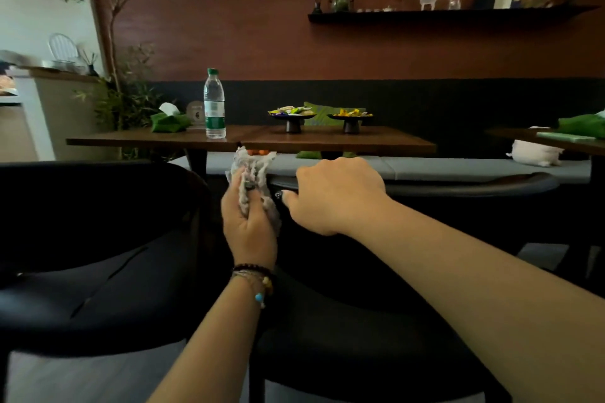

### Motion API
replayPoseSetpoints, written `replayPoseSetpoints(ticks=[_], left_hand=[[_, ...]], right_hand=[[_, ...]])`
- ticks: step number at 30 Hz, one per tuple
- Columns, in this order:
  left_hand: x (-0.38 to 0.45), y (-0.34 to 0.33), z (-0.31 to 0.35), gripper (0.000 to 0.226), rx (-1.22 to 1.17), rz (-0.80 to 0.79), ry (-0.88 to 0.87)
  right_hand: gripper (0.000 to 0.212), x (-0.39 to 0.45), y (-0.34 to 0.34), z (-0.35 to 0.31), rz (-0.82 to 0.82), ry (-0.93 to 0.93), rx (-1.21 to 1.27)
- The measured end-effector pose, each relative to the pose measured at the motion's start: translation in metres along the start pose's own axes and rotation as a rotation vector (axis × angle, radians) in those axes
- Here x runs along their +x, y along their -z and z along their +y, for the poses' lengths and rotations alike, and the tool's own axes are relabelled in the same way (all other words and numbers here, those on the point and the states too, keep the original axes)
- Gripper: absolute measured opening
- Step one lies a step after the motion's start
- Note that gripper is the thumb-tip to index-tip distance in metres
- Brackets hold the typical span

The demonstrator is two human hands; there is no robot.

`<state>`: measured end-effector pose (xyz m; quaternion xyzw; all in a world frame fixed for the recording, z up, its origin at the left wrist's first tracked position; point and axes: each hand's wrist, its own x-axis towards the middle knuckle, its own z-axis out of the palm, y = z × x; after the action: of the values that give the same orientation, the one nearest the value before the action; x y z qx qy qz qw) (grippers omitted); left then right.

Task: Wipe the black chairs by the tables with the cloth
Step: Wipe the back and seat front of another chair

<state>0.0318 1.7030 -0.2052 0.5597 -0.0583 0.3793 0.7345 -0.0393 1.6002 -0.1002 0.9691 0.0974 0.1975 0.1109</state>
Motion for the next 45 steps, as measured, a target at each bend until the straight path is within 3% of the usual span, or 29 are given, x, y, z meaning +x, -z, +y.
replayPoseSetpoints(ticks=[3, 7, 9, 13, 16, 20, 22, 24, 26, 31, 37, 39, 45], left_hand=[[-0.015, 0.002, -0.02, 0.045, 0.247, -0.043, 0.082], [-0.026, 0.005, -0.025, 0.044, 0.366, -0.032, 0.341], [-0.027, 0.003, -0.013, 0.043, 0.411, -0.01, 0.39], [-0.026, -0.007, 0.014, 0.039, 0.28, 0.094, 0.082], [-0.061, -0.011, 0.01, 0.046, 0.293, 0.079, -0.099], [-0.108, 0.002, -0.021, 0.052, 0.336, -0.043, 0.096], [-0.108, 0.005, -0.023, 0.048, 0.309, -0.058, 0.122], [-0.098, 0.001, -0.012, 0.043, 0.297, 0.002, 0.03], [-0.087, -0.009, 0.006, 0.04, 0.277, 0.064, -0.1], [-0.097, -0.03, 0.011, 0.049, 0.261, 0.15, -0.223], [-0.133, -0.031, -0.026, 0.058, 0.26, 0.18, 0.06], [-0.132, -0.03, -0.023, 0.056, 0.205, 0.186, 0.077], [-0.11, -0.033, 0.008, 0.05, 0.144, 0.161, -0.34]], right_hand=[[0.041, 0.0, -0.003, 0.0, 0.025, -0.006, 0.003], [0.041, 0.002, -0.004, 0.001, 0.057, -0.015, -0.008], [0.042, 0.004, -0.005, 0.001, 0.076, -0.017, -0.004], [0.042, 0.005, -0.011, 0.003, 0.141, -0.031, 0.026], [0.044, 0.004, -0.01, 0.001, 0.197, -0.098, 0.107], [0.04, 0.0, 0.01, 0.021, 0.113, -0.131, 0.387], [0.041, -0.008, 0.017, 0.039, 0.14, -0.095, 0.252], [0.053, -0.018, 0.015, 0.052, 0.067, -0.115, 0.136], [0.057, -0.022, 0.01, 0.056, -0.044, -0.156, 0.202], [0.058, -0.019, 0.006, 0.055, -0.006, -0.167, 0.234], [0.058, -0.017, 0.002, 0.054, 0.022, -0.203, 0.235], [0.058, -0.017, 0.003, 0.054, 0.033, -0.213, 0.221], [0.055, -0.016, -0.001, 0.055, 0.064, -0.203, 0.22]])
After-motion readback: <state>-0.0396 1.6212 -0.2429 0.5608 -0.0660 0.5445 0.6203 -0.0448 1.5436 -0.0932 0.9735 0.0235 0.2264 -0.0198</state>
